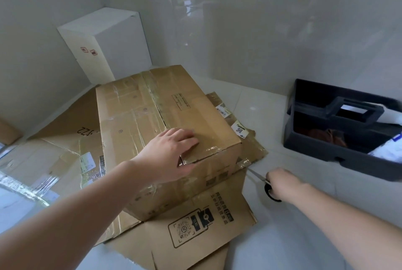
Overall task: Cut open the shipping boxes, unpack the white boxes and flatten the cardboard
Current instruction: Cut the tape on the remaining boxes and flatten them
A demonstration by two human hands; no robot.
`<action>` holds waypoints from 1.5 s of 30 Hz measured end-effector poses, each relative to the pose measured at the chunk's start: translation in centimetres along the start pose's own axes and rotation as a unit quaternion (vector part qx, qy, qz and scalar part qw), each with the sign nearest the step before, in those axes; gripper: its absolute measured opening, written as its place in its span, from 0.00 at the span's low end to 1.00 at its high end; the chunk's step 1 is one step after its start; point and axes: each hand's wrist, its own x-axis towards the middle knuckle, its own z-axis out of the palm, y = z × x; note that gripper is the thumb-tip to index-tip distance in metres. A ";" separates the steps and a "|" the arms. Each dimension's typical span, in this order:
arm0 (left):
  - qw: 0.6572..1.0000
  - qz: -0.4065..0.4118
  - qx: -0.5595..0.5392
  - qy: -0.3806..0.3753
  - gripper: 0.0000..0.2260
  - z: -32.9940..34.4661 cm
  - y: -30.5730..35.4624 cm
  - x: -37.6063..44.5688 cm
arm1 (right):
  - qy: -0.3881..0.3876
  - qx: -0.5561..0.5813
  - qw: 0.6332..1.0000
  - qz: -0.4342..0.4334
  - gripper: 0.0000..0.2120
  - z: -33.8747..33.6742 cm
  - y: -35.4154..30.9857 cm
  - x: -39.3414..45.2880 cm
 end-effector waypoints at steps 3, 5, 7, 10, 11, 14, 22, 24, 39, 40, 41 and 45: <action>1.000 -0.004 -0.002 0.003 0.29 0.0 0.1 0.1 | -0.018 0.021 0.999 0.036 0.10 1.1 -0.3 1.2; 1.000 -0.008 -0.009 0.005 0.29 -0.1 0.2 0.2 | -0.017 0.024 0.999 0.041 0.12 1.8 -0.5 2.0; 1.000 -0.014 -0.017 0.001 0.29 -0.1 0.3 0.2 | -0.029 0.015 0.998 0.045 0.13 2.4 -0.7 2.7; 1.000 -0.015 -0.025 -0.003 0.30 -0.2 0.3 0.3 | -0.050 0.004 0.998 0.044 0.13 3.1 -1.2 3.5; 1.000 -0.013 -0.025 -0.002 0.30 -0.2 0.2 0.2 | -0.059 -0.001 0.998 0.037 0.13 3.3 -1.3 3.7; 1.000 -0.014 -0.019 -0.010 0.32 -0.4 -0.3 0.0 | -0.076 -0.005 0.997 0.016 0.13 3.2 -1.2 3.7; 1.000 0.013 -0.015 -0.011 0.29 -2.9 0.2 -0.3 | 0.307 0.315 0.898 0.002 0.11 -10.3 -2.7 2.7; 1.000 0.011 -0.018 -0.013 0.28 -3.8 0.4 -0.5 | 0.337 0.363 0.865 -0.081 0.14 -13.0 -5.1 1.0; 0.963 -0.168 0.123 -0.170 0.07 -14.7 -1.6 -5.0 | 0.180 0.000 0.924 -0.338 0.34 -17.3 -14.7 -4.9; 0.954 -0.185 0.143 -0.188 0.06 -15.0 -1.4 -4.9 | 0.193 0.013 0.922 -0.335 0.33 -18.0 -14.7 -5.3; 0.944 -0.204 0.159 -0.207 0.05 -15.1 -1.0 -4.8 | 0.207 0.027 0.920 -0.332 0.32 -18.7 -14.8 -5.8; 0.905 -0.242 0.230 -0.262 0.10 -14.3 0.1 -3.8 | 0.267 -0.044 0.916 -0.295 0.28 -21.4 -15.0 -7.5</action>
